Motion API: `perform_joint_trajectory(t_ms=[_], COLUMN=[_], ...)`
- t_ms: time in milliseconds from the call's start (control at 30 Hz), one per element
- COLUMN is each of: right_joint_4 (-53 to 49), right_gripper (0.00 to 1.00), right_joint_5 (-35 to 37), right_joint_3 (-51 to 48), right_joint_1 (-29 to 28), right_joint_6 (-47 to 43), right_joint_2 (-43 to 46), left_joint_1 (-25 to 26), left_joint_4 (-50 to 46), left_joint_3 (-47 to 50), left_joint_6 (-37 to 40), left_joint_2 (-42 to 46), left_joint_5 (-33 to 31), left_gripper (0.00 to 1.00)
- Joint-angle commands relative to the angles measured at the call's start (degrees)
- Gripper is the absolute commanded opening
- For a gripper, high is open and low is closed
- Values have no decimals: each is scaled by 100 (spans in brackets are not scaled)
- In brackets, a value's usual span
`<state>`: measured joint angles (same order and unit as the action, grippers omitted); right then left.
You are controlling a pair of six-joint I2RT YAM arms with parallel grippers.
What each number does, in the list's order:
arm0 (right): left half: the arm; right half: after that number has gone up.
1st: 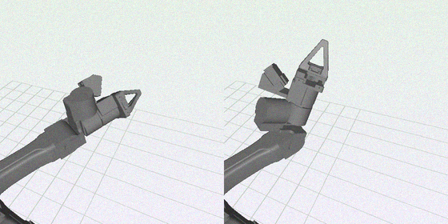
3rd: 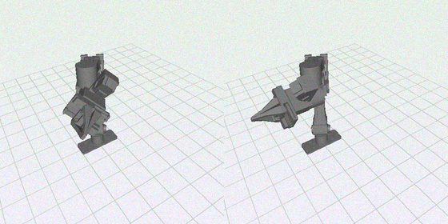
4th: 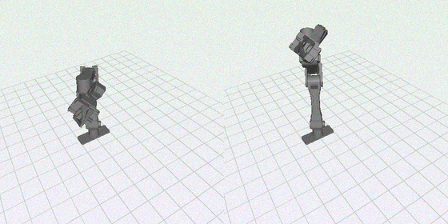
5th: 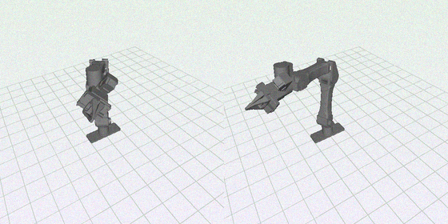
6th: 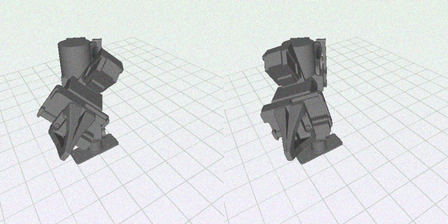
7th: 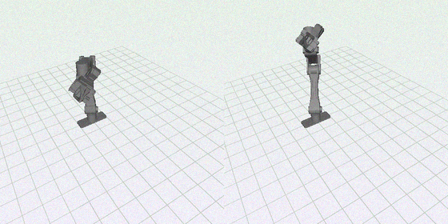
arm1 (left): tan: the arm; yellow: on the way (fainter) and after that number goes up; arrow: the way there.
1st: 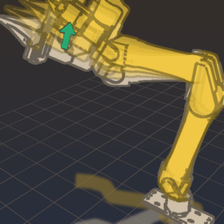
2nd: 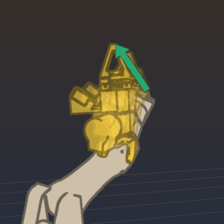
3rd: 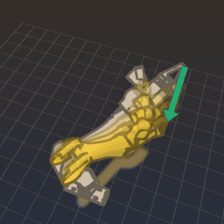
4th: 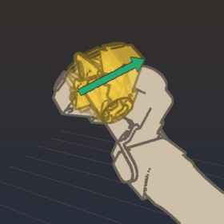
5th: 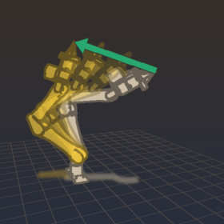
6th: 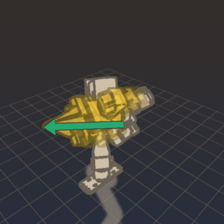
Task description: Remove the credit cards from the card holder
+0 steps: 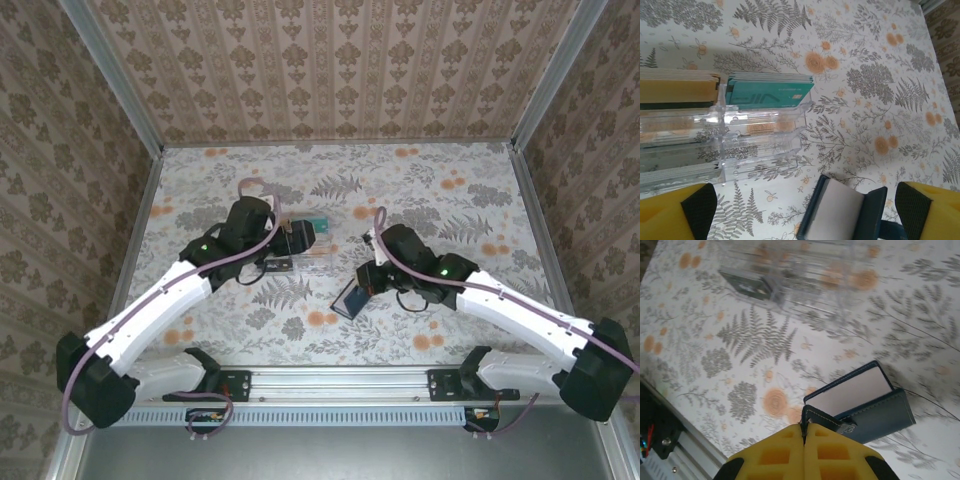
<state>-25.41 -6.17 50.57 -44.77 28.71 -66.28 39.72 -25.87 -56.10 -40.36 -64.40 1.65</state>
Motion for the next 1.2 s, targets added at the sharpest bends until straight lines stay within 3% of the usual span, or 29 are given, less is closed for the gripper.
perform_joint_trajectory(t_ms=[0,233,400,600,800,1000,1167], right_joint_4=[371,246,-37,-452,-26,216,296], right_gripper=[0,0,0,0,0,0,0], right_joint_5=[-100,233,504,1013,1108,1210,1198], right_joint_3=[323,-148,-870,-1616,-2165,-2214,-2190], right_joint_1=[-238,-160,205,518,568,574,578], right_joint_6=[119,149,207,604,923,1055,1049], right_joint_2=[-221,104,637,761,449,120,11], left_joint_1=[20,281,665,915,1214,1534,1722], left_joint_4=[-296,-398,-98,601,1126,1554,1488], left_joint_3=[139,297,575,949,937,747,539], left_joint_6=[-31,-224,-508,-750,-921,-1012,-951], left_joint_2=[245,289,118,-280,-1113,-1959,-2247], left_joint_5=[-271,-411,-208,509,1069,1347,1247], left_gripper=[98,100,98,89,80,68,67])
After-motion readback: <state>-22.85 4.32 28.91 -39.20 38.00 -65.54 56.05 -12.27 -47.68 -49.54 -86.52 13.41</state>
